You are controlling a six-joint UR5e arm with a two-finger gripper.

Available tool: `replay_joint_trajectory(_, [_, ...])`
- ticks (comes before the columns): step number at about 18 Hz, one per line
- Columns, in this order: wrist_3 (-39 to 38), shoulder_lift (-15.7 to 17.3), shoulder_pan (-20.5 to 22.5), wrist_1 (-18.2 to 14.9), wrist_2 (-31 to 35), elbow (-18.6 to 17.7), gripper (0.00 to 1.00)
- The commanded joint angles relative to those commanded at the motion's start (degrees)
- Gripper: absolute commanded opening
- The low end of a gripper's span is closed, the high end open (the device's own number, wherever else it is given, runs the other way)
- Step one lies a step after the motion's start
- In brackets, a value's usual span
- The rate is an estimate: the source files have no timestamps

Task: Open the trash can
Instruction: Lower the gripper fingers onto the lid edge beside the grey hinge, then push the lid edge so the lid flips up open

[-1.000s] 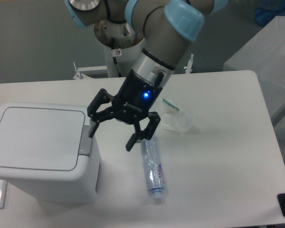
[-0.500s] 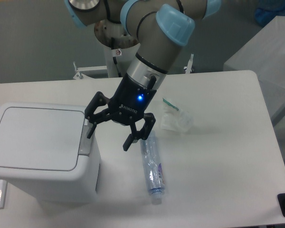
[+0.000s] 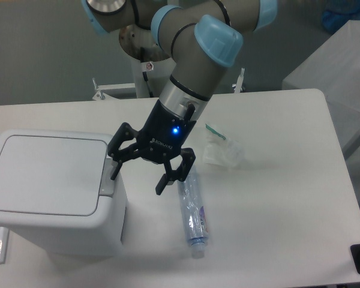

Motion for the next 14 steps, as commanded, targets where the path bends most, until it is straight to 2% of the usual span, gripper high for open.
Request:
replay_joint_trajectory(6, [0.0, -0.26, -1.06, 1.58, 2.02, -1.41, 1.0])
replay_joint_trajectory(14, [-0.09, 0.09, -1.06, 1.67, 2.02, -0.79, 1.0])
